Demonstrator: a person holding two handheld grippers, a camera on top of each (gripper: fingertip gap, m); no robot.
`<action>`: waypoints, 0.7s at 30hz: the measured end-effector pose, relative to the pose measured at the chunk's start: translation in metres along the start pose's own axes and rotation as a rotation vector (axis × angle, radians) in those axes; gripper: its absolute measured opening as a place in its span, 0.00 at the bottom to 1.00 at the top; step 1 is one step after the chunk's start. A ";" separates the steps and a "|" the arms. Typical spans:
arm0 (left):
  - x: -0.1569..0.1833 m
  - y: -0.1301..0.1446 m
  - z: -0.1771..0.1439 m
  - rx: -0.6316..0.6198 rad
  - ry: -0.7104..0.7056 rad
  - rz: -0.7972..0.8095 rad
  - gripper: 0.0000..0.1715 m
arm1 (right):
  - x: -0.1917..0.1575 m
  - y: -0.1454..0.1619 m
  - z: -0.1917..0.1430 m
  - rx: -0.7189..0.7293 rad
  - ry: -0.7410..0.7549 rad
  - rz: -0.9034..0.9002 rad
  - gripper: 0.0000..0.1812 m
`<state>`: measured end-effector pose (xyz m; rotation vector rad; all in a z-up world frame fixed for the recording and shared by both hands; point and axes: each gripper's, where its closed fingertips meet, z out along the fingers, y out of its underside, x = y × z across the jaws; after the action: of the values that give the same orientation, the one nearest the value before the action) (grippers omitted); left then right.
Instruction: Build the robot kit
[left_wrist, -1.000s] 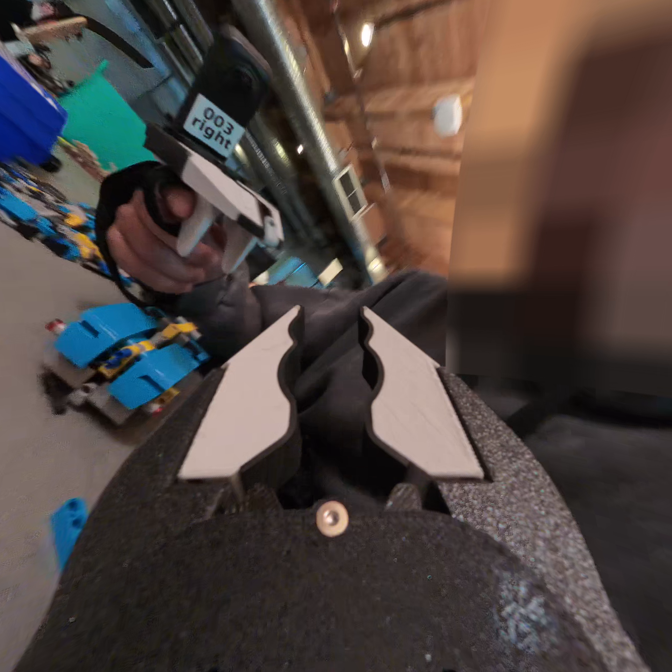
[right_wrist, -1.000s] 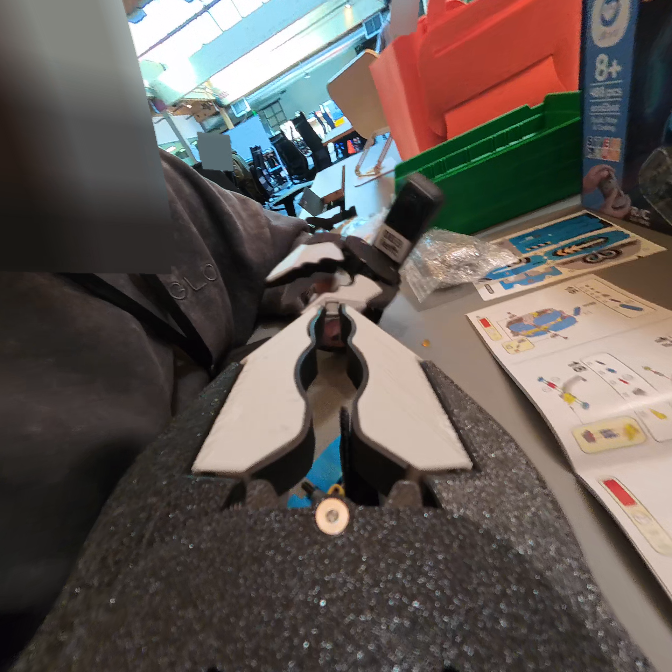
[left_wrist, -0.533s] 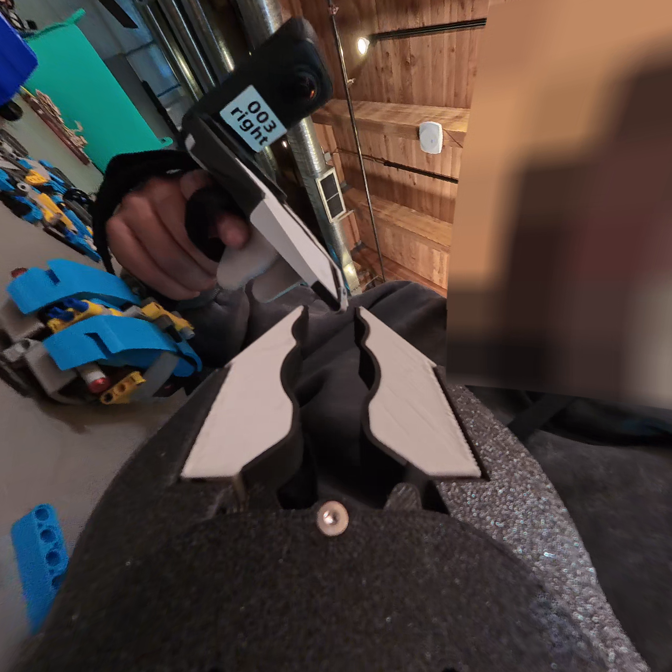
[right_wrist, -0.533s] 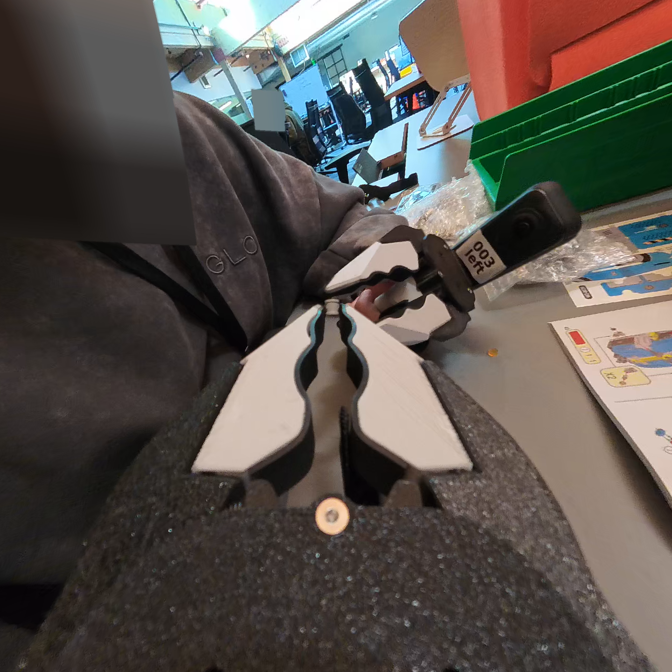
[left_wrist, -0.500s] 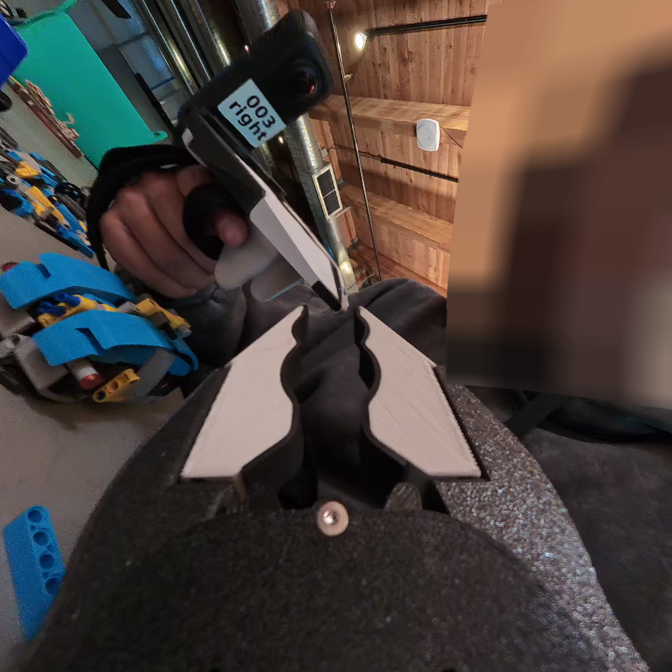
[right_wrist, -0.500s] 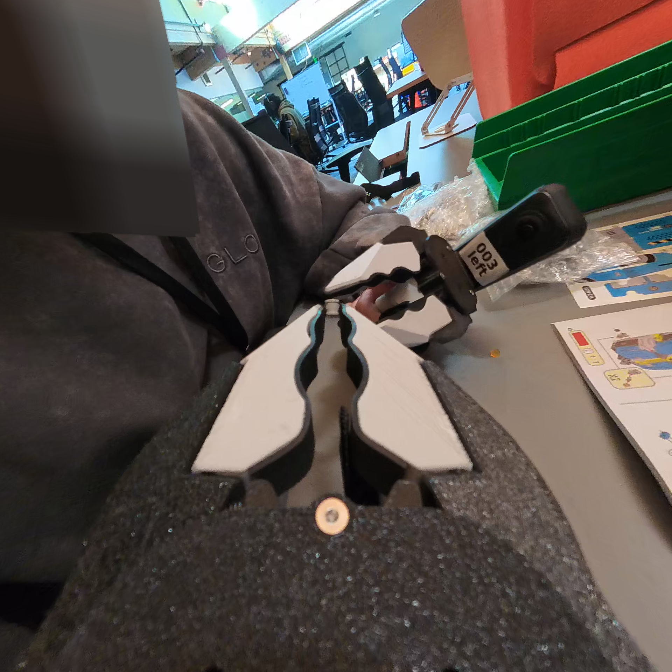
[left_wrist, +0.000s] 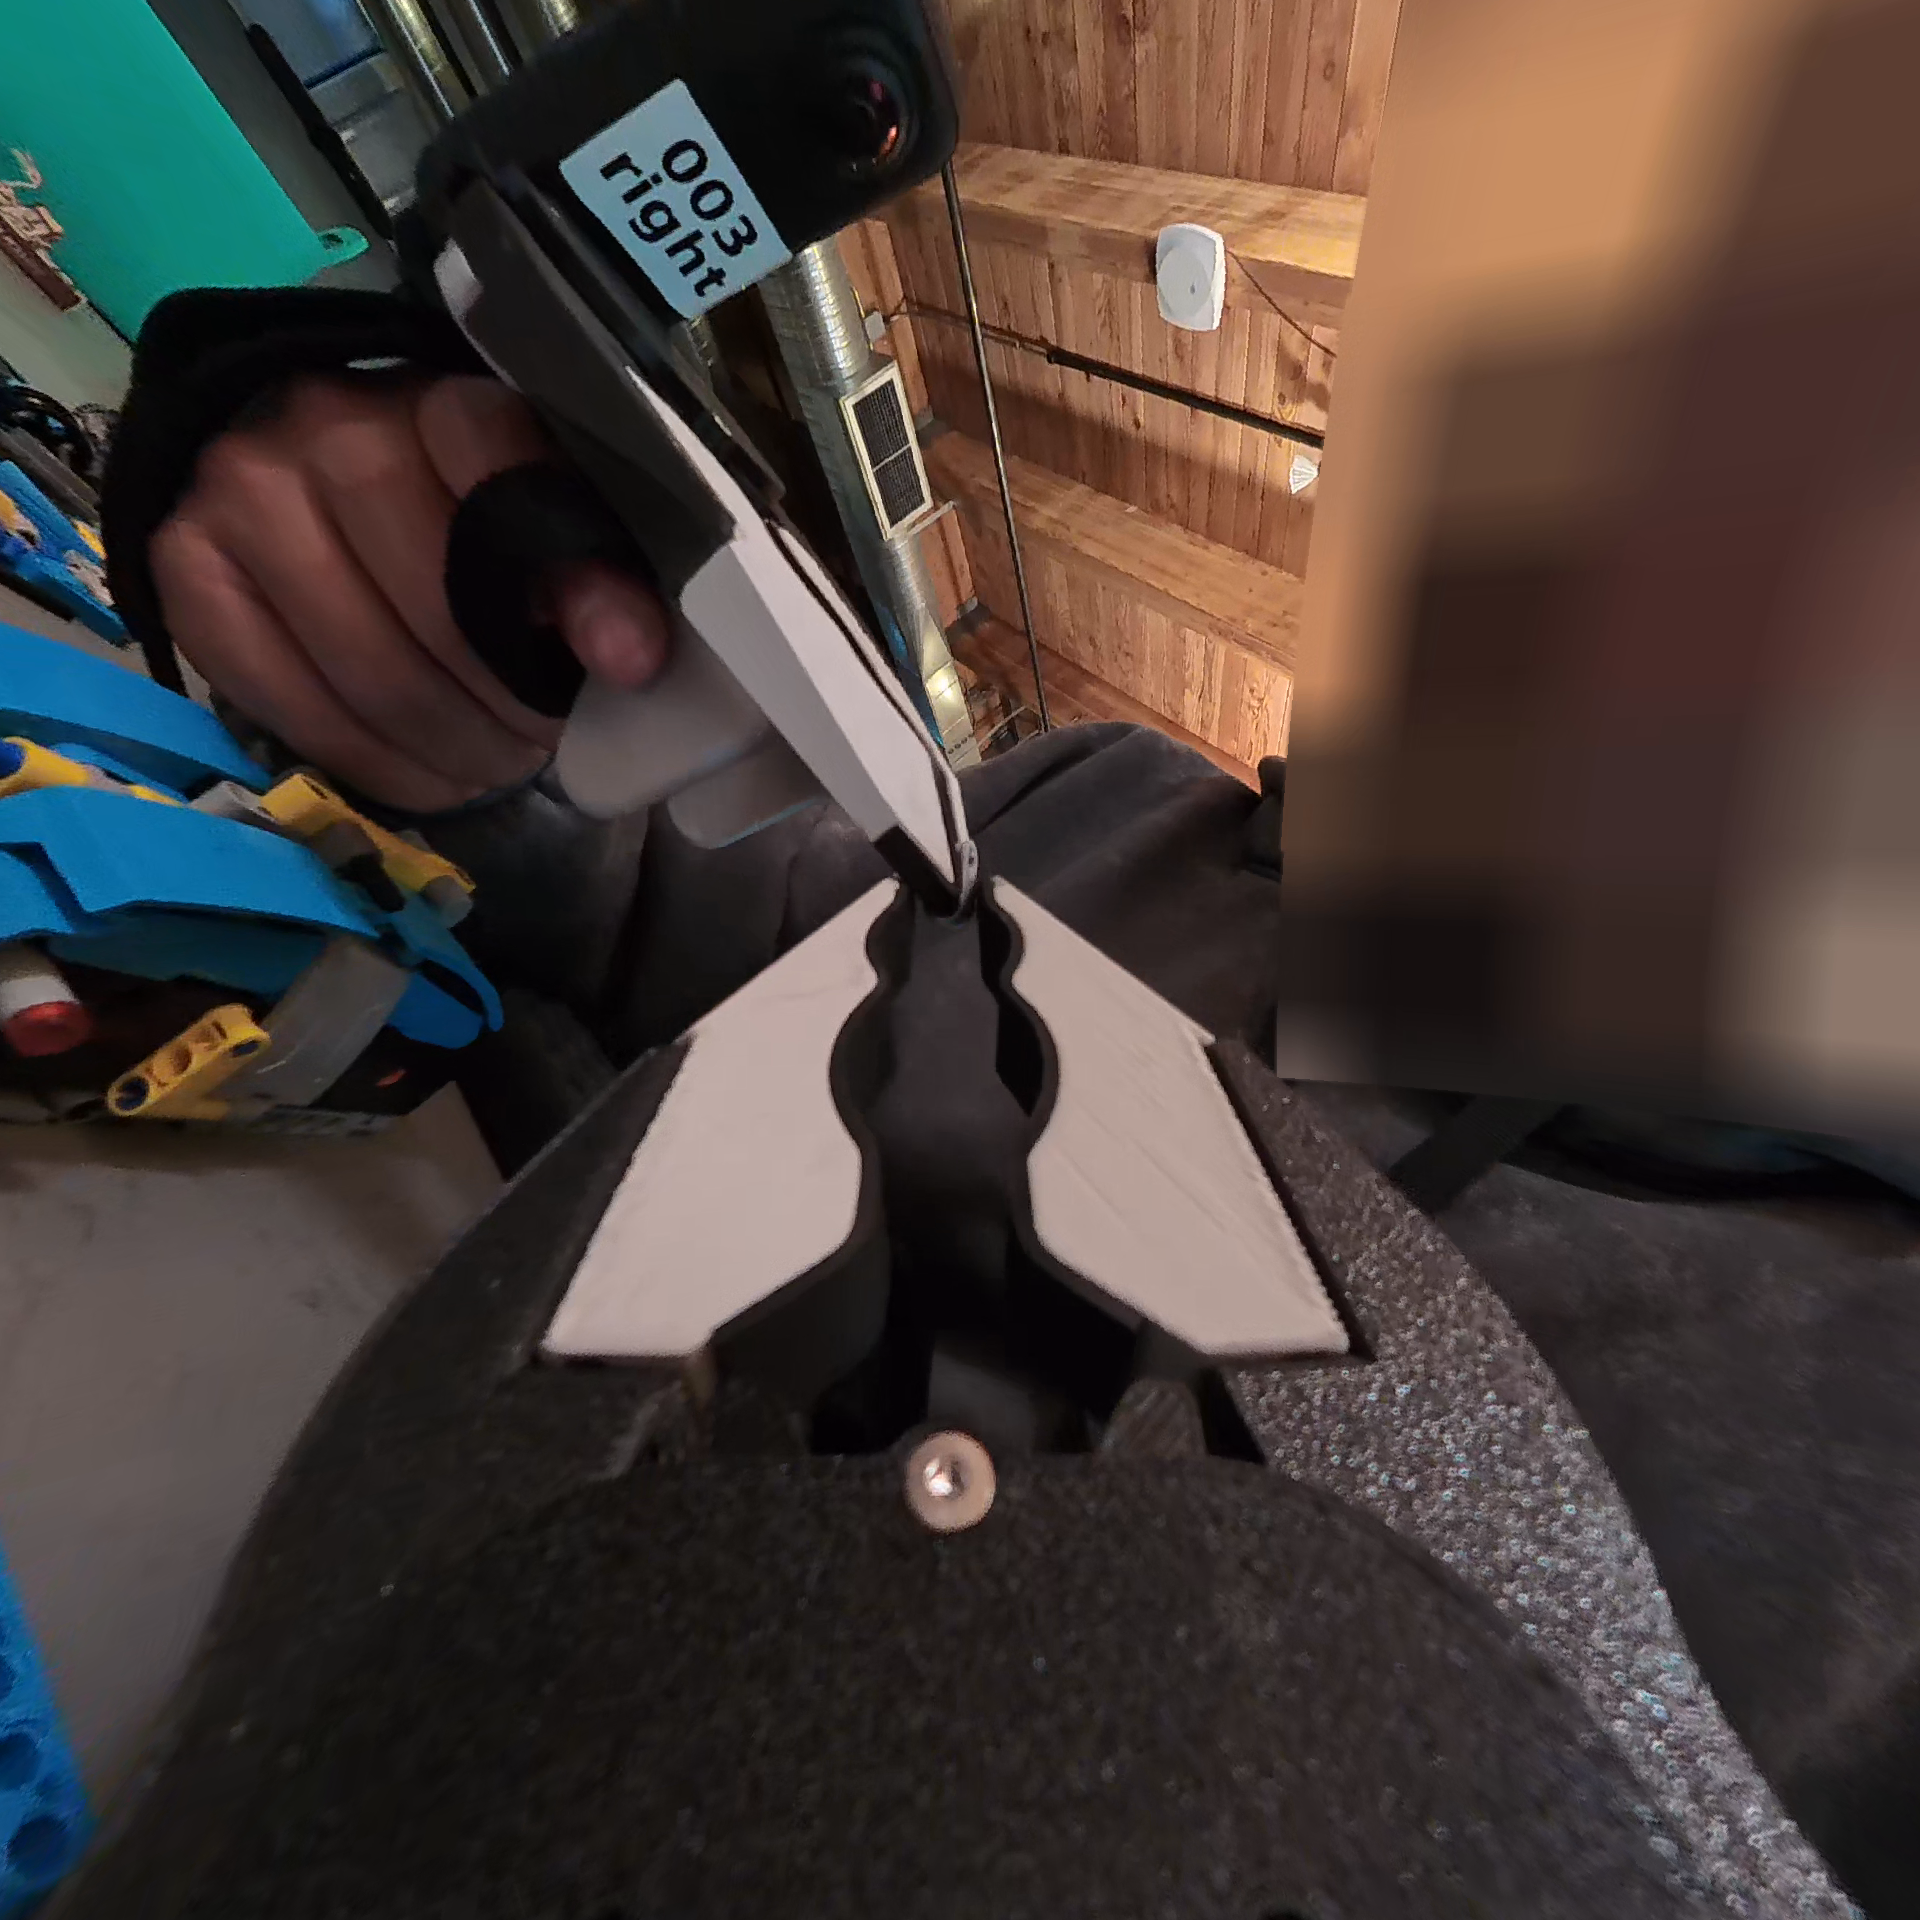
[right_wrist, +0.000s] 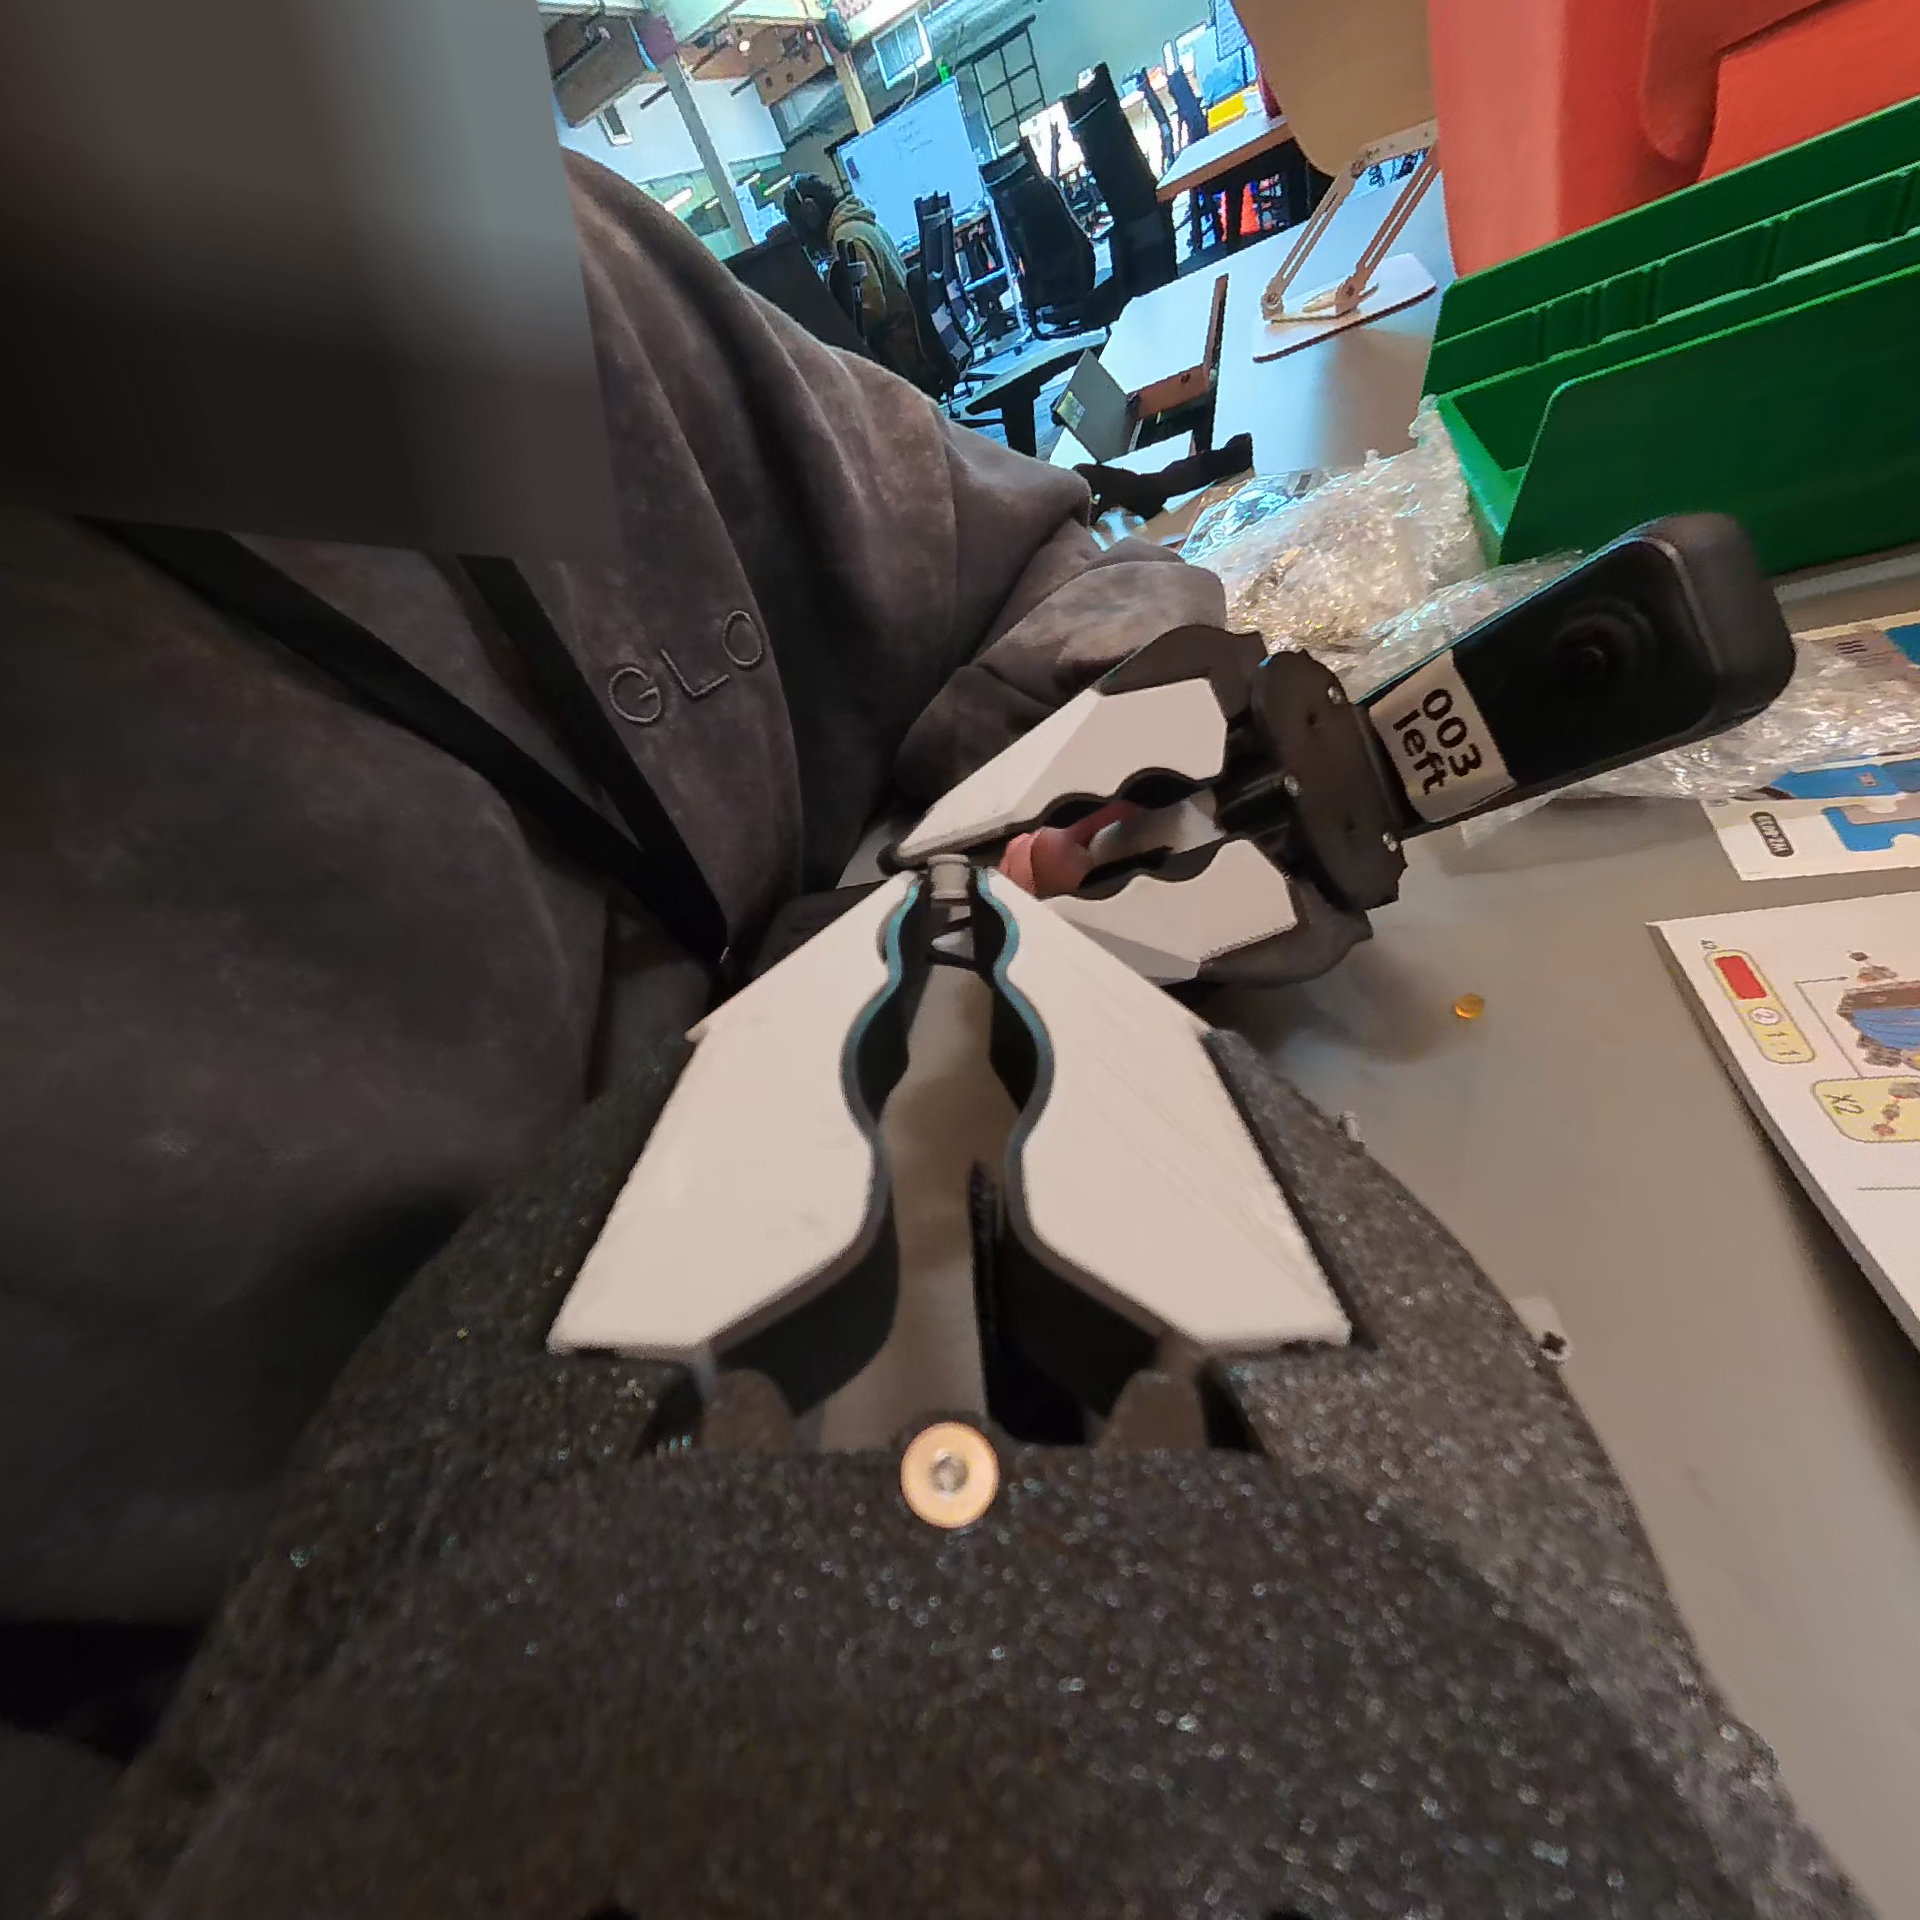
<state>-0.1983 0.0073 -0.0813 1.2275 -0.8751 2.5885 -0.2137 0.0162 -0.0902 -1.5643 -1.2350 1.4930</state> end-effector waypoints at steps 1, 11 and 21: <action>0.000 0.001 0.001 -0.005 0.001 0.000 0.06 | -0.001 0.000 0.000 -0.002 -0.005 0.003 0.04; 0.003 0.009 0.004 -0.040 0.026 -0.024 0.06 | -0.010 0.003 0.002 -0.018 -0.048 0.004 0.04; 0.007 0.014 0.006 -0.070 0.032 -0.007 0.04 | -0.021 0.003 0.004 -0.020 -0.111 0.008 0.04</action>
<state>-0.2040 -0.0084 -0.0797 1.1650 -0.9443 2.5421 -0.2148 -0.0044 -0.0855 -1.5189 -1.3110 1.5957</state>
